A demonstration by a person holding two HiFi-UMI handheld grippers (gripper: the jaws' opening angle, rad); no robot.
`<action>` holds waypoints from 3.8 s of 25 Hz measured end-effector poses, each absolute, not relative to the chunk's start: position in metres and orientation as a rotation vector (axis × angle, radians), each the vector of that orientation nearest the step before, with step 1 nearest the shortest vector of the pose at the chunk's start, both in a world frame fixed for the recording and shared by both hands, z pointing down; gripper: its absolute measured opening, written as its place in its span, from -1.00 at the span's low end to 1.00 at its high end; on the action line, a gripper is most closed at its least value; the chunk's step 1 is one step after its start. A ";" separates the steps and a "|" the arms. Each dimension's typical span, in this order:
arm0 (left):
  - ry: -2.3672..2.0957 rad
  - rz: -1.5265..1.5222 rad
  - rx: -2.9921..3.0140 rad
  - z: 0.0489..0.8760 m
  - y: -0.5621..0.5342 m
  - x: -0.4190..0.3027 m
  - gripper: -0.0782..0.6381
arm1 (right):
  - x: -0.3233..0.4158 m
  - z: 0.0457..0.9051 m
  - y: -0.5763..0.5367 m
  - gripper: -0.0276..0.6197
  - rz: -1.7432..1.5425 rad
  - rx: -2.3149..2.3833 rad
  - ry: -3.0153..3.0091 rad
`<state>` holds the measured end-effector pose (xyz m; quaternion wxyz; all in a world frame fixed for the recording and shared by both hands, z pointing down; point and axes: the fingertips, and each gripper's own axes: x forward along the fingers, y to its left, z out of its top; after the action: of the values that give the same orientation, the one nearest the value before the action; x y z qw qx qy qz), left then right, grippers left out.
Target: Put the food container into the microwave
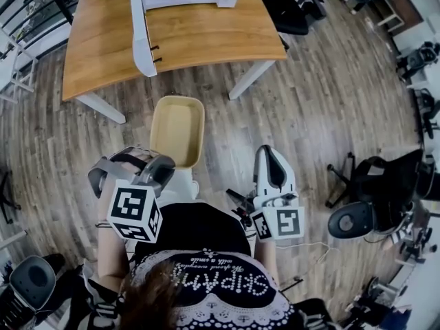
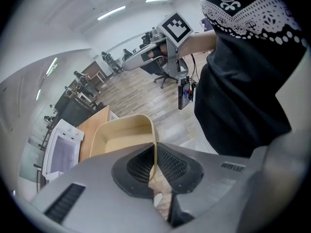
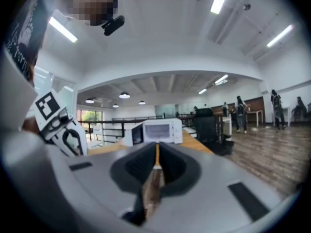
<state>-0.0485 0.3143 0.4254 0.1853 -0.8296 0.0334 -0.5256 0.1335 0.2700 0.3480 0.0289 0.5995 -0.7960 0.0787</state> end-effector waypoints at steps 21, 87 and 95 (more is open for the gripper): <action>0.038 -1.426 -2.323 0.407 0.147 -0.060 -0.66 | 0.097 0.340 0.102 -0.80 0.294 1.834 -2.456; 0.570 -1.557 -2.409 0.407 -0.106 0.001 -0.66 | 0.164 0.363 -0.210 -0.80 0.365 1.438 -2.658; 0.709 -1.602 -2.394 0.407 -0.129 -0.003 -0.66 | 0.170 0.367 -0.239 -0.80 0.368 1.357 -2.692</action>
<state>-0.0032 -0.1294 0.4074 0.0876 -0.8039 0.2381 -0.5380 0.1696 -0.2391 0.3675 0.0523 0.4463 -0.8851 0.1210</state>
